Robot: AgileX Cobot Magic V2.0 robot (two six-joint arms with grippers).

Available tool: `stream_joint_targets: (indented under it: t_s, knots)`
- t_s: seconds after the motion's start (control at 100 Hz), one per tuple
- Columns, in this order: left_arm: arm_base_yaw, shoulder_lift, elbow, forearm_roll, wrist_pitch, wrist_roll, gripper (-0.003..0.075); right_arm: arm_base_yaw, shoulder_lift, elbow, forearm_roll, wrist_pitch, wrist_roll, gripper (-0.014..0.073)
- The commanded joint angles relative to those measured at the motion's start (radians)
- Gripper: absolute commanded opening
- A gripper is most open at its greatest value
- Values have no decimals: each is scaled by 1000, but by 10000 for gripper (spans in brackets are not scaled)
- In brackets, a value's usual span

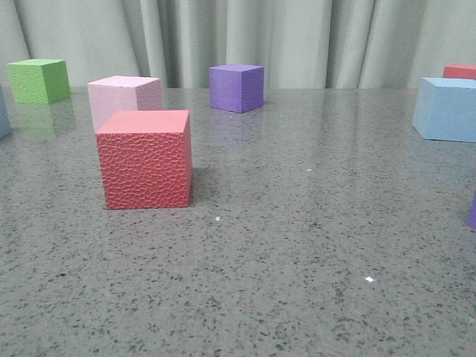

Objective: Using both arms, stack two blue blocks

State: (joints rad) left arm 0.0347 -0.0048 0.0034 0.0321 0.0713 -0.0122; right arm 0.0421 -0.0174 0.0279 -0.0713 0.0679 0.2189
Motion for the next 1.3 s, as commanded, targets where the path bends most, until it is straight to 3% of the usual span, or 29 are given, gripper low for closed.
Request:
stream_joint_targets:
  t_s: [0.0, 0.33, 0.49, 0.89, 1.12, 1.21, 1.29]
  knots:
    - [-1, -36, 25, -2, -104, -8, -19, 4, -11, 0, -3, -93, -6, -69]
    - [-1, -31, -19, -12, -122, -8, -20, 5, -11, -11, -3, -94, -6, -69]
    - [-1, 13, -118, -32, -33, -9, -20, 5, 11, -72, 10, -38, -6, -60]
    - [-1, 397, -553, -75, 296, -9, -19, 5, 308, -477, 11, 350, -8, -60]
    - [-1, 605, -727, -77, 374, -9, -19, 5, 482, -643, 11, 424, -8, -54]
    - [-1, 645, -751, -77, 374, -9, -18, 5, 531, -682, 11, 438, -8, -9]
    - [-1, 661, -755, -77, 374, -9, 10, 5, 557, -695, 11, 439, -8, 98]
